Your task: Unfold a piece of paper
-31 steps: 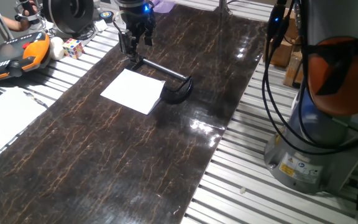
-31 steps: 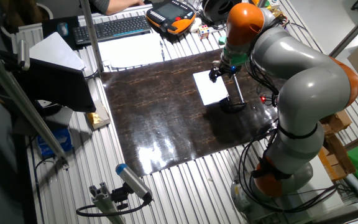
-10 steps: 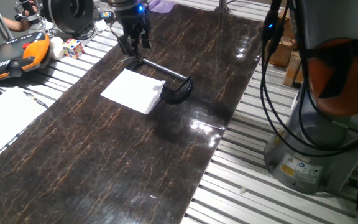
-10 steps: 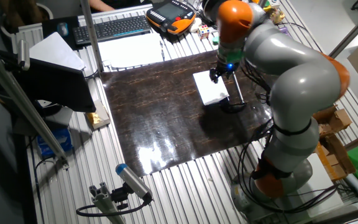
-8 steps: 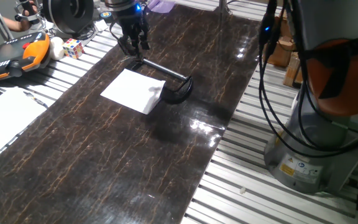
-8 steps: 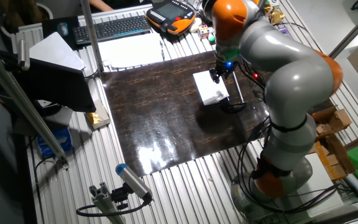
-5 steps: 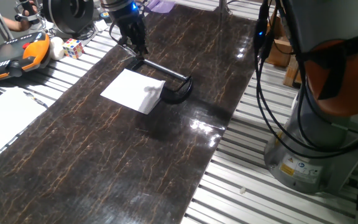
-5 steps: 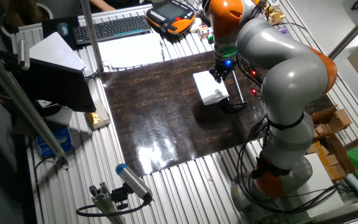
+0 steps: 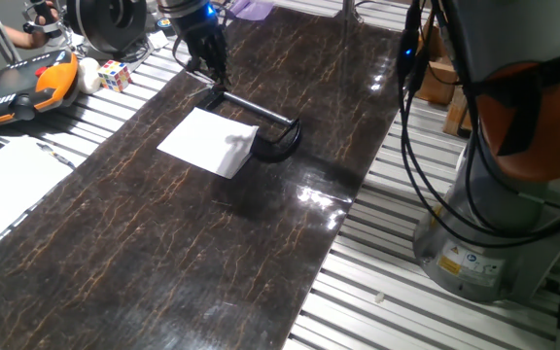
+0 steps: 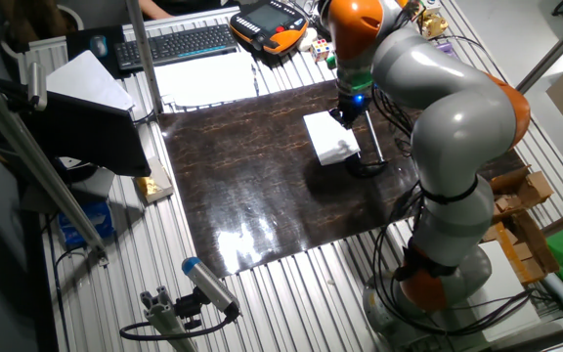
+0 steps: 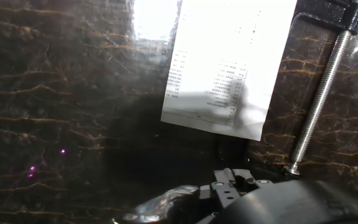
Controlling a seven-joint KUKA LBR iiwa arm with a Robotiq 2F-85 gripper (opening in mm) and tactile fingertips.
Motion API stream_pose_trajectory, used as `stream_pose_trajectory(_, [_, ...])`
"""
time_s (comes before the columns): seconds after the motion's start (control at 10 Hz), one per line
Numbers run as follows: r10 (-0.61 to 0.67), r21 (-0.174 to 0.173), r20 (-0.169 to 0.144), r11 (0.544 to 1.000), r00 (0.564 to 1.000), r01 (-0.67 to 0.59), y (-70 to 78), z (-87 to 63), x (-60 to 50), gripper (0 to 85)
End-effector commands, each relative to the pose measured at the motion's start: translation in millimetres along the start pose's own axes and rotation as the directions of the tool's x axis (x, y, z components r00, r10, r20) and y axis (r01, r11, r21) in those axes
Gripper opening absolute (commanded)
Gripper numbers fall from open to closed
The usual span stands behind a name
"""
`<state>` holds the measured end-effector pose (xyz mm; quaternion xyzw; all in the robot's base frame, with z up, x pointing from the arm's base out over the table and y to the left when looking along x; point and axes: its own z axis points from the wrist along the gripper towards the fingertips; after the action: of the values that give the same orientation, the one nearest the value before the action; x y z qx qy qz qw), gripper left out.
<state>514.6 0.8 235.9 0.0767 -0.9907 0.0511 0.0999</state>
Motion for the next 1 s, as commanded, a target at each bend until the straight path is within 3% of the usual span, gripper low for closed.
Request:
stream_pose_trajectory(0.0, [-0.005,-0.002,-0.001,1.000,1.000,0.005,-0.1,0.0,-0.1,2.3])
stream_pose_trajectory(0.3, [0.016,0.006,0.010,1.000,1.000,-0.016,-0.1,0.0,-0.1,1.7])
stream_pose_trajectory(0.4, [0.000,-0.012,0.116,1.000,0.993,0.002,-0.1,0.0,-0.1,1.0])
stream_pose_trajectory(0.5, [0.067,-0.100,0.136,0.994,0.989,-0.053,-0.1,0.0,-0.1,1.0])
stream_pose_trajectory(0.6, [0.124,-0.135,0.118,0.985,0.985,-0.108,-0.1,0.0,-0.1,1.0])
stream_pose_trajectory(0.9, [0.292,-0.124,0.005,0.949,0.956,-0.290,-0.1,0.0,-0.1,1.0])
